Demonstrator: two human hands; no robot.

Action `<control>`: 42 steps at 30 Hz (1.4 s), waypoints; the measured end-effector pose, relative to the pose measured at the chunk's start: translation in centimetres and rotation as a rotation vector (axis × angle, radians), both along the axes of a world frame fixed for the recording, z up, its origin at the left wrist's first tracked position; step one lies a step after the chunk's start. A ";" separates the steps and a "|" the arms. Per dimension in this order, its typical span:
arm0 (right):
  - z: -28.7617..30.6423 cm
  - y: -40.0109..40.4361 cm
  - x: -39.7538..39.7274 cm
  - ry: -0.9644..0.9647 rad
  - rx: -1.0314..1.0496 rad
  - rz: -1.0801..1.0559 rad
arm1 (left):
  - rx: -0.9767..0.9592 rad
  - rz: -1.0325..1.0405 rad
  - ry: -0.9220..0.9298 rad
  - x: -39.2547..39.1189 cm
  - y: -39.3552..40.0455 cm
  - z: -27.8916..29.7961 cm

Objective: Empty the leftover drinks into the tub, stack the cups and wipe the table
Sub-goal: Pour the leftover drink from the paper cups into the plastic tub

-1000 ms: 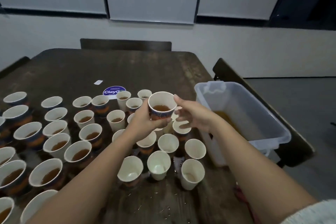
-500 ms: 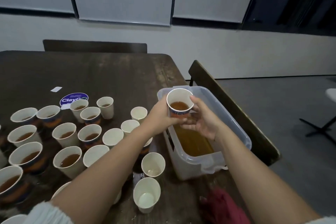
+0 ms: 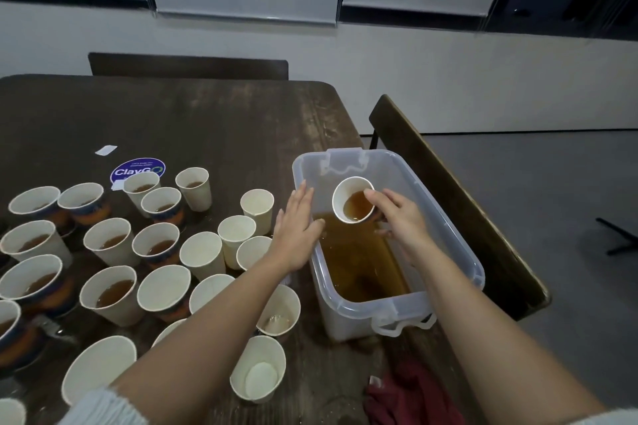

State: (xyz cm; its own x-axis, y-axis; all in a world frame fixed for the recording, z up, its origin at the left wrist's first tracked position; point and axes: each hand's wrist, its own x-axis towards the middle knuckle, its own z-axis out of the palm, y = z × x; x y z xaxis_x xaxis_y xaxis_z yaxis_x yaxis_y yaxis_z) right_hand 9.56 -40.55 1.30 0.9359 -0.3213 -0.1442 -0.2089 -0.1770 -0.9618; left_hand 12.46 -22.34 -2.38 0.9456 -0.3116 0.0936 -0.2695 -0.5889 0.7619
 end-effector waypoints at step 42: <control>-1.7 -1.3 1.0 -0.037 -0.341 -0.090 | -0.212 0.032 0.052 0.2 -0.4 -1.4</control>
State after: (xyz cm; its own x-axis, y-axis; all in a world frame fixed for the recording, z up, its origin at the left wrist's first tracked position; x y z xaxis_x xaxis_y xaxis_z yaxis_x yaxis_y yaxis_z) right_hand 10.52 -41.90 -0.37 0.9044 -0.4262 0.0188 -0.2047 -0.4722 -0.8574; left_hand 12.64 -22.72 -3.78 0.9600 -0.2599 0.1044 -0.2102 -0.4220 0.8819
